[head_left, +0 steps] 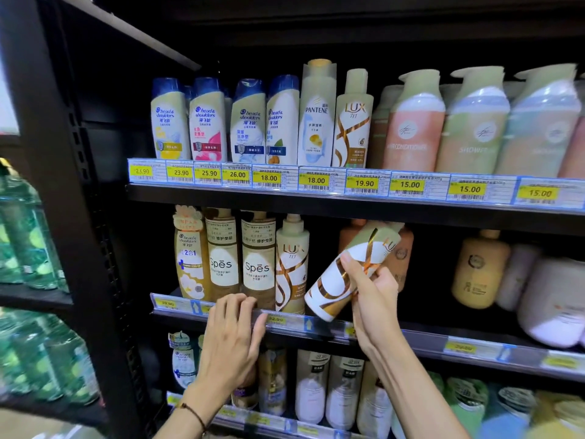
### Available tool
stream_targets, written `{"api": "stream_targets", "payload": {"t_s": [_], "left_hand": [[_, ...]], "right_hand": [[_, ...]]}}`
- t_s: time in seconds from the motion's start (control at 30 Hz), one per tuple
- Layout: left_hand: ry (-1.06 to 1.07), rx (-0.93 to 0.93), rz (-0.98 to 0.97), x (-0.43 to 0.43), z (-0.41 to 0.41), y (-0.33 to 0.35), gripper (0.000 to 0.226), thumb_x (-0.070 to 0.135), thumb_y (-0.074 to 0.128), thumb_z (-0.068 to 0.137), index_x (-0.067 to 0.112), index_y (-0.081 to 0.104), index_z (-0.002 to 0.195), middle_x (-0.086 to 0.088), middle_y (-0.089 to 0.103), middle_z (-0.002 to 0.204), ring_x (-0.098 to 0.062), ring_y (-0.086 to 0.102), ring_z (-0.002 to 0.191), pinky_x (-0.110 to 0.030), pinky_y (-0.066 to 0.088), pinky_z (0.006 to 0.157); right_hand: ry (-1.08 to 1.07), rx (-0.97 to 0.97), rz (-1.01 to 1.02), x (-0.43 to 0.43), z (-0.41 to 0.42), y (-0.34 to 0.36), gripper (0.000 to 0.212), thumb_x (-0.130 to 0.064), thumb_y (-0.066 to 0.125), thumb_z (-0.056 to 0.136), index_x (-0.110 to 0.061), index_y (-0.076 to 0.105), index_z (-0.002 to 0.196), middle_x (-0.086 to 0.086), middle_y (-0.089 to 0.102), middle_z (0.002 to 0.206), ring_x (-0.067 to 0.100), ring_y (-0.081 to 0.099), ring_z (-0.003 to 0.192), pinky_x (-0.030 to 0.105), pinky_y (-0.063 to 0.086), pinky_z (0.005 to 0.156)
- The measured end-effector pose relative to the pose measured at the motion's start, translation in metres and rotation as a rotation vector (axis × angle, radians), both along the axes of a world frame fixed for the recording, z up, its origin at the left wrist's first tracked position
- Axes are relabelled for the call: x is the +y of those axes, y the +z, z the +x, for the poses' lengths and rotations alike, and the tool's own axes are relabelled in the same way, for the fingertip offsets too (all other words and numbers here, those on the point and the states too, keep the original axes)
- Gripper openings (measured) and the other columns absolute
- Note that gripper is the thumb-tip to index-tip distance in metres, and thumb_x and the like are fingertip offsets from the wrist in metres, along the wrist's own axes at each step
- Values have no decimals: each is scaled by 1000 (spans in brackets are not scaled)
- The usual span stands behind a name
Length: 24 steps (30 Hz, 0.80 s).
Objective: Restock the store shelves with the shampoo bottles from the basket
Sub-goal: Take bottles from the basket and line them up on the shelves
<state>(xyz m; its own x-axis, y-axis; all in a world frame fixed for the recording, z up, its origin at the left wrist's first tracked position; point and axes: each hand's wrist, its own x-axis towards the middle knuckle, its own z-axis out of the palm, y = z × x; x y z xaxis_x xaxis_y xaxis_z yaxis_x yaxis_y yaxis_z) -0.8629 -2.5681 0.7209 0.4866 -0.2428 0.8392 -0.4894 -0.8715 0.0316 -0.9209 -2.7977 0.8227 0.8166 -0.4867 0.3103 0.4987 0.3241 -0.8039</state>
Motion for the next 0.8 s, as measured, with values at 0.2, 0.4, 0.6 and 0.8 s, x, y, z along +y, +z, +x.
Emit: {"api": "stream_targets", "payload": {"t_s": [0.2,0.4,0.6,0.8], "left_hand": [[-44,-24,179,19,6,-4,43,48,38,106,11,51,123,-8,50,118,-32,51,109,-42,44,93],[-55,-32,185,19,6,-2,44,49,50,103,10,56,122,-9,53,117,-31,52,108,-41,44,94],[-63,-43,175,19,6,-2,45,48,51,103,7,59,121,-10,54,116,-32,52,106,-42,43,94],[-76,-57,151,16,6,-4,44,45,50,104,6,56,122,-11,53,113,-33,50,103,-44,43,94]], "right_hand": [[-135,107,-45,-4,20,3,47,-32,88,62,-12,57,91,-1,72,84,8,72,79,21,54,66],[-105,156,-359,-13,31,-7,18,-27,87,66,-14,80,77,-1,79,79,8,73,74,17,54,62],[-28,229,-531,-19,30,-9,61,-43,90,64,11,66,80,0,64,72,13,58,68,24,48,63],[32,360,-709,-13,22,2,60,-52,91,62,-14,46,74,5,40,67,17,36,60,31,34,59]]}}
